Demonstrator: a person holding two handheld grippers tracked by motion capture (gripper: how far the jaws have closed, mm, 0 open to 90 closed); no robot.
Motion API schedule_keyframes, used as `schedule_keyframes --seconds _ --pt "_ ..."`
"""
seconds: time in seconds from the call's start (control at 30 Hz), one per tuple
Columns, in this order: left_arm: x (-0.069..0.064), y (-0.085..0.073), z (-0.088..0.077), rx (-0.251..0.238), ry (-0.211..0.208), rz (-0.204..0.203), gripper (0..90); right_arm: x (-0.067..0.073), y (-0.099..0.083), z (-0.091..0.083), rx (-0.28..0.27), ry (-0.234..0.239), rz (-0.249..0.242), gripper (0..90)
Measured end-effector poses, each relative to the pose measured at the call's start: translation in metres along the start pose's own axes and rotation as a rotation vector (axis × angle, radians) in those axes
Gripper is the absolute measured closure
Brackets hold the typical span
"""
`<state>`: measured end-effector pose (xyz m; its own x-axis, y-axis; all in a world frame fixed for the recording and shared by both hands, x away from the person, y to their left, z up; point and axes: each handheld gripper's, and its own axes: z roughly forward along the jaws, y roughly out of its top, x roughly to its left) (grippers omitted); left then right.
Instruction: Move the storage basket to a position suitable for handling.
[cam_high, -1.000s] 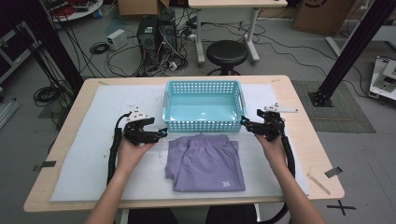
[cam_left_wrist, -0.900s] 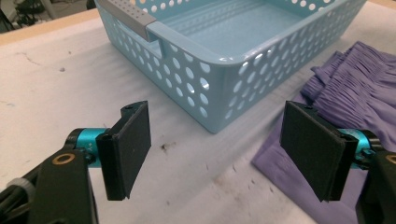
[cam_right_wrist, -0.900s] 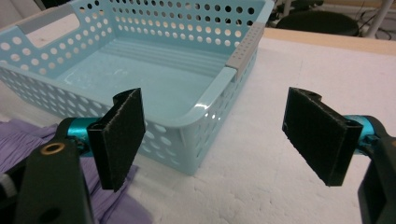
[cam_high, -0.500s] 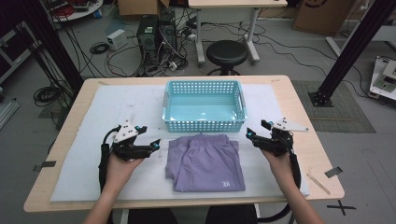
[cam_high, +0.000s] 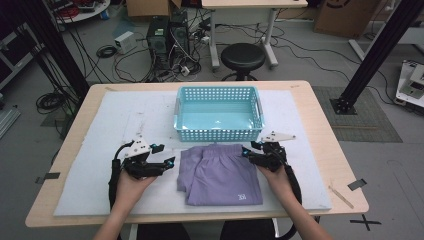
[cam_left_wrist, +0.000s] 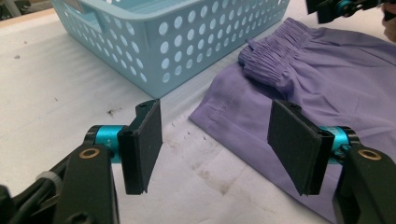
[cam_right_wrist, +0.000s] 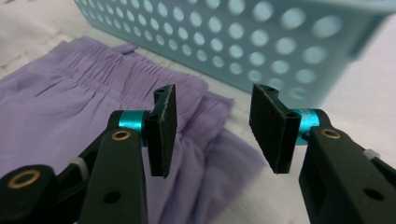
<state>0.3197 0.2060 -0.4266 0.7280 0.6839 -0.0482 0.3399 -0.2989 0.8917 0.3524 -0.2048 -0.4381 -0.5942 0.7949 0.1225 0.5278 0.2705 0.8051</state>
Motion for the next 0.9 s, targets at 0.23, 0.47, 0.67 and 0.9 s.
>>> schedule_keyframes --seconds 0.23,0.47,0.67,0.9 --pt "-0.001 0.000 0.001 0.004 -0.014 -0.004 35.5 0.011 0.008 0.022 0.075 -0.003 -0.044 69.2" --pt "0.000 -0.002 0.002 0.018 -0.016 -0.001 35.5 0.012 0.008 0.017 0.054 -0.026 -0.054 89.7" --pt "-0.001 -0.002 0.002 0.017 -0.019 0.002 35.5 0.009 0.004 0.013 0.046 -0.064 -0.036 80.0" --pt "-0.002 -0.001 0.005 0.020 -0.024 -0.004 35.0 0.012 0.012 0.013 0.001 -0.018 -0.019 59.8"
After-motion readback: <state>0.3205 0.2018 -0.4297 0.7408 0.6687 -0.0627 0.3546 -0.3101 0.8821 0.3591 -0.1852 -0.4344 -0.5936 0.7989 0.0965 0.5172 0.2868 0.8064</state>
